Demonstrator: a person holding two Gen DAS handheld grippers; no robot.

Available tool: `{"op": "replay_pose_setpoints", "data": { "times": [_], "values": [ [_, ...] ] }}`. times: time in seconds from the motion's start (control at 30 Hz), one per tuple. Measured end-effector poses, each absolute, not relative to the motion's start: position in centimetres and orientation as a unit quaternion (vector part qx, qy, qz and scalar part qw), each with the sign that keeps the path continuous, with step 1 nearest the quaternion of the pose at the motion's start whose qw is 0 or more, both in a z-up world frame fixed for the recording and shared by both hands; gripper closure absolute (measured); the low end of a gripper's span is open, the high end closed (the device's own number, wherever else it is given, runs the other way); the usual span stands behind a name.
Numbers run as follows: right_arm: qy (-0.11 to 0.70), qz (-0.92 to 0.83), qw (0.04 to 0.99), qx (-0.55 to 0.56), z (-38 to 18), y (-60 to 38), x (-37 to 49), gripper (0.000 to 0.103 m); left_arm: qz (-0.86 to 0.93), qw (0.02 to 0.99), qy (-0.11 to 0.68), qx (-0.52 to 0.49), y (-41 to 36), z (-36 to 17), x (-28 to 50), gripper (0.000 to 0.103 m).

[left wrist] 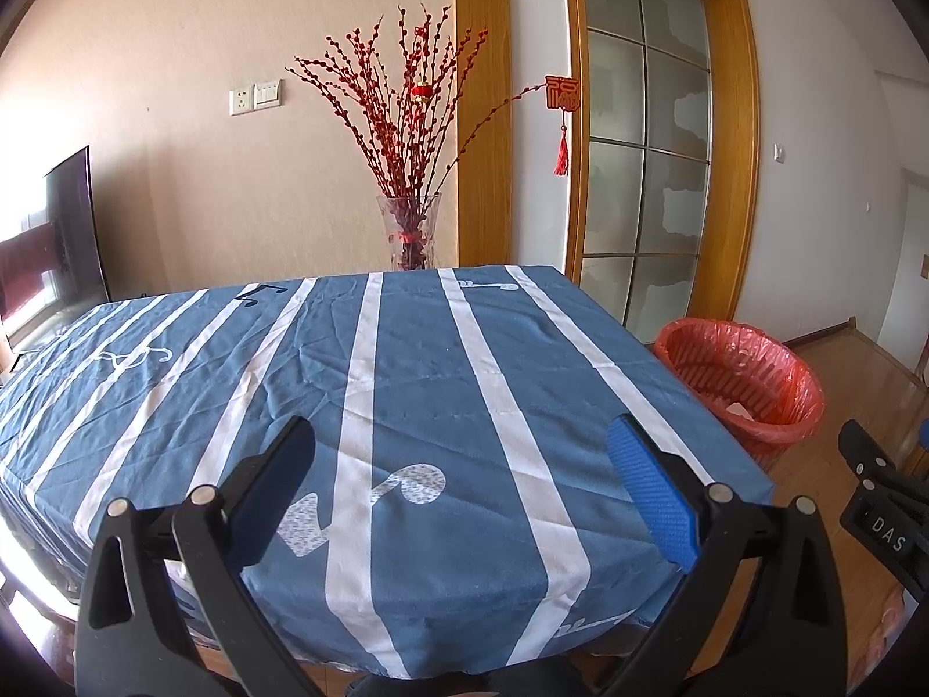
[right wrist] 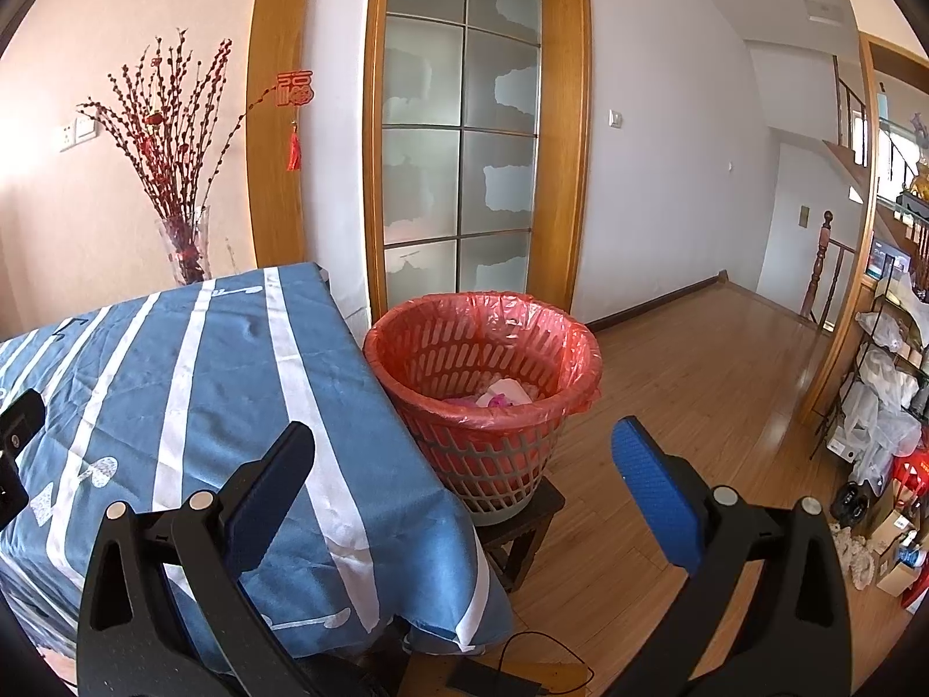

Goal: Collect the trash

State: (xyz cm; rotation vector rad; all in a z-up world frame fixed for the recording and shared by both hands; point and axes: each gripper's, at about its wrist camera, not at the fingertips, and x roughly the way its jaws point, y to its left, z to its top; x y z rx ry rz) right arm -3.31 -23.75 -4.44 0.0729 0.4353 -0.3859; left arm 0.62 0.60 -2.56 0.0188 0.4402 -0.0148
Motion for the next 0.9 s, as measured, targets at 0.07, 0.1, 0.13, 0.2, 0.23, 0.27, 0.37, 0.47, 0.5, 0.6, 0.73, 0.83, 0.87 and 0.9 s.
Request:
{"op": "replay_pose_setpoints", "data": {
  "times": [0.07,0.1,0.13,0.2,0.23,0.27,0.37,0.47,0.5,0.6,0.73,0.83,0.87,0.9],
  "values": [
    [0.215,-0.189,0.957,0.036,-4.35,-23.7,-3.29,0.002,-0.007,0.976,0.218,0.009,0.57,-2.55,0.61,0.004],
    [0.215,-0.189,0.958,0.036,-4.35,-23.62,-3.31,0.002,-0.007,0.976,0.217,0.009,0.59,-2.55,0.6,0.004],
    [0.215,-0.189,0.957,0.035,-4.36,-23.61,-3.3,0.002,-0.007,0.976,0.217,0.009,0.53,-2.53,0.54,0.004],
    [0.215,-0.19,0.957,0.036,-4.36,-23.6,-3.3,0.002,-0.007,0.976,0.216,0.008,0.54,-2.49,0.52,0.004],
    [0.215,-0.19,0.957,0.036,-4.32,-23.6,-3.24,0.002,-0.007,0.976,0.216,0.008,0.55,-2.48,0.53,0.004],
    [0.215,-0.19,0.957,0.036,-4.32,-23.58,-3.25,0.002,-0.007,0.976,0.216,0.009,0.53,-2.47,0.51,0.004],
    [0.216,-0.19,0.957,0.036,-4.34,-23.66,-3.23,0.002,-0.007,0.976,0.217,0.009,0.53,-2.48,0.52,0.004],
    [0.217,-0.19,0.957,0.037,-4.37,-23.59,-3.18,0.002,-0.008,0.976,0.217,0.009,0.47,-2.47,0.48,0.004],
    [0.218,-0.19,0.957,0.037,-4.4,-23.66,-3.16,0.002,-0.008,0.976,0.217,0.009,0.44,-2.47,0.46,0.004],
    [0.218,-0.189,0.957,0.037,-4.4,-23.57,-3.18,0.002,-0.008,0.976,0.216,0.009,0.42,-2.48,0.45,0.004],
    [0.217,-0.19,0.957,0.037,-4.43,-23.56,-3.19,0.002,-0.007,0.976,0.217,0.009,0.39,-2.49,0.44,0.004],
    [0.218,-0.19,0.957,0.037,-4.42,-23.63,-3.18,0.002,-0.007,0.976,0.217,0.01,0.37,-2.49,0.43,0.004],
    [0.218,-0.19,0.956,0.038,-4.43,-23.62,-3.17,0.002,-0.008,0.976,0.217,0.01,0.35,-2.52,0.42,0.004],
    [0.219,-0.19,0.956,0.038,-4.45,-23.62,-3.16,0.002,-0.008,0.976,0.217,0.01,0.33,-2.55,0.42,0.004]
  ]
}}
